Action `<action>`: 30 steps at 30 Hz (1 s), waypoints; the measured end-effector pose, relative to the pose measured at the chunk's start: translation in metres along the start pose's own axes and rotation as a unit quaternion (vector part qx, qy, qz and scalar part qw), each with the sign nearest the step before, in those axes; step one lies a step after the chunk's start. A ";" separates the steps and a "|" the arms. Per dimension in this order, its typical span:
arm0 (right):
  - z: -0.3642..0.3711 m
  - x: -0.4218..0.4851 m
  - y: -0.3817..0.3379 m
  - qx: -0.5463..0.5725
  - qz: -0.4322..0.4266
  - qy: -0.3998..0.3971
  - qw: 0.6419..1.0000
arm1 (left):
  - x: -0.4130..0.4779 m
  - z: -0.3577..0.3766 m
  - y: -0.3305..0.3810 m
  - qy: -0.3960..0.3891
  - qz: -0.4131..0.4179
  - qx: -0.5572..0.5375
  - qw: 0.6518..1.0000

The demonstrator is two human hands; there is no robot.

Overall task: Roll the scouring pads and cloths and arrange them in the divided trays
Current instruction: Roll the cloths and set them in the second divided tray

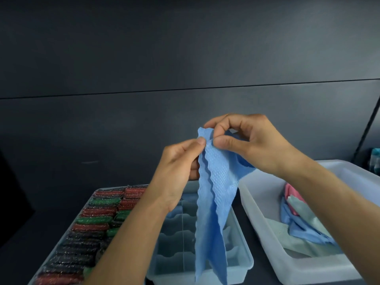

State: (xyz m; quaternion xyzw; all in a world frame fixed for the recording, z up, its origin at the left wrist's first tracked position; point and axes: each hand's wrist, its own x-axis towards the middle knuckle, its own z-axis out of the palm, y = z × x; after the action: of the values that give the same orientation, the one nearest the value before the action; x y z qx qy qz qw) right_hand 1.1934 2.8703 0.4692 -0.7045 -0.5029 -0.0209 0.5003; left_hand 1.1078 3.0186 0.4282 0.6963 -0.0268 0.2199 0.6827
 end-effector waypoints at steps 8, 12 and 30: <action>0.013 0.002 -0.003 0.081 0.055 0.084 0.992 | -0.006 0.001 -0.004 -0.005 0.018 0.020 1.000; 0.016 0.003 -0.002 0.075 0.065 0.117 0.988 | -0.007 0.002 -0.003 0.003 0.060 0.033 0.998; 0.006 -0.026 0.031 -0.221 0.071 0.029 0.972 | 0.008 -0.013 0.007 0.066 0.157 0.219 0.961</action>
State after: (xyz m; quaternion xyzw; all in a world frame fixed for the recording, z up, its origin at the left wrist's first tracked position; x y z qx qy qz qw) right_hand 1.2007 2.8564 0.4309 -0.8309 -0.4198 -0.1161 0.3462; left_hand 1.1093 3.0327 0.4372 0.7998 -0.0423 0.3701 0.4707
